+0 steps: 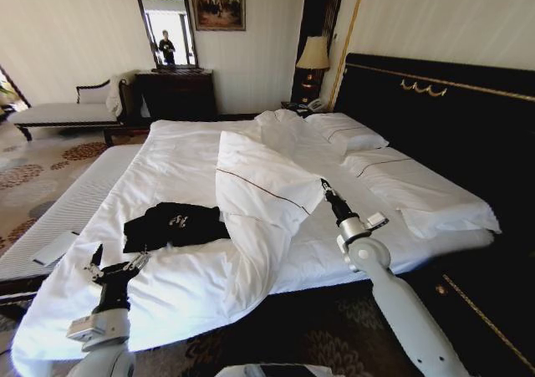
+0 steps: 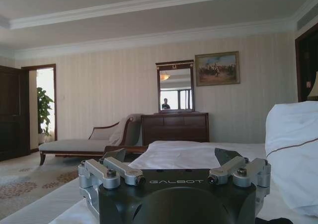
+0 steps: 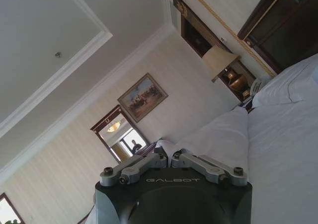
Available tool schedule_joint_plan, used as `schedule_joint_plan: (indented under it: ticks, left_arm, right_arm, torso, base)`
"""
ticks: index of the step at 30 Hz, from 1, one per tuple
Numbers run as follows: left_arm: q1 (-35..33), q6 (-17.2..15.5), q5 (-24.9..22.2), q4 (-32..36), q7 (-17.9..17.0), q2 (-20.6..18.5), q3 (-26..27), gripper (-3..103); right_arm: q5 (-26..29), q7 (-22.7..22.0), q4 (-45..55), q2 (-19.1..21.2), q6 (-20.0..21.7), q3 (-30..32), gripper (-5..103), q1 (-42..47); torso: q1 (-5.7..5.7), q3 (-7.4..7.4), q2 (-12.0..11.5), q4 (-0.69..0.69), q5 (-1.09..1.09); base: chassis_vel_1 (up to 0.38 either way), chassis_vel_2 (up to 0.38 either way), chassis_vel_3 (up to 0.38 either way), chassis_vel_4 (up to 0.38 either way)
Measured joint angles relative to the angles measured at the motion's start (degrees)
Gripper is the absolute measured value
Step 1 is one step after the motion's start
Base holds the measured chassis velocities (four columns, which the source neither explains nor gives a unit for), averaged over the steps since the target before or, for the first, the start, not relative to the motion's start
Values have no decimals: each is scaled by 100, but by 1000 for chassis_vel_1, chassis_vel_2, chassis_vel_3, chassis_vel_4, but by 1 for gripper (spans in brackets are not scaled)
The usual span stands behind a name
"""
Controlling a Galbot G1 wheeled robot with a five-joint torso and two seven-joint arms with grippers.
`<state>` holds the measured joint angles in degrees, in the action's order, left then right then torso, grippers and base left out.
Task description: Fold the clothes on the bed.
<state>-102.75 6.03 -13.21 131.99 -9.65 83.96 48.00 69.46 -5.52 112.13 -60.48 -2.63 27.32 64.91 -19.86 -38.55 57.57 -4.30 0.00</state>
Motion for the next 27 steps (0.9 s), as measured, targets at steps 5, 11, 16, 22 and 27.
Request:
schedule_joint_plan:
  ticks: [5, 11, 16, 22, 27]
  left_arm:
    - [71, 7, -40, 11, -7, -1, -19, 100]
    - [154, 31, -70, 8, -20, -2, -65, 100]
    - [254, 36, -122, -34, -23, -30, -100, 100]
    - [348, 36, -174, -93, -26, -75, -131, 100]
    - [434, 35, -262, -156, -26, -134, -140, 100]
  right_arm:
    - [-116, 16, 546, -271, -69, 550, 0, 808]
    - [-129, 47, 951, -531, -236, 1429, 0, 1521]
    - [155, 59, 1160, -518, -382, 2265, 0, 1931]
    - [171, 87, 1156, -641, -532, 2770, 0, 2274]
    - [374, 45, 1158, -854, -619, 3323, 0, 2619]
  torso:
    - [0, 0, 0, -1, 1]
    - [0, 0, 0, -1, 1]
    - [0, 0, 0, -3, 0]
    - [0, 0, 0, 0, 1]
    - [0, 0, 0, -1, 1]
  base:
    - [0, 0, 0, 0]
    - [0, 0, 0, 0]
    - [0, 0, 0, 0]
    - [0, 0, 0, 0]
    - [0, 0, 0, 0]
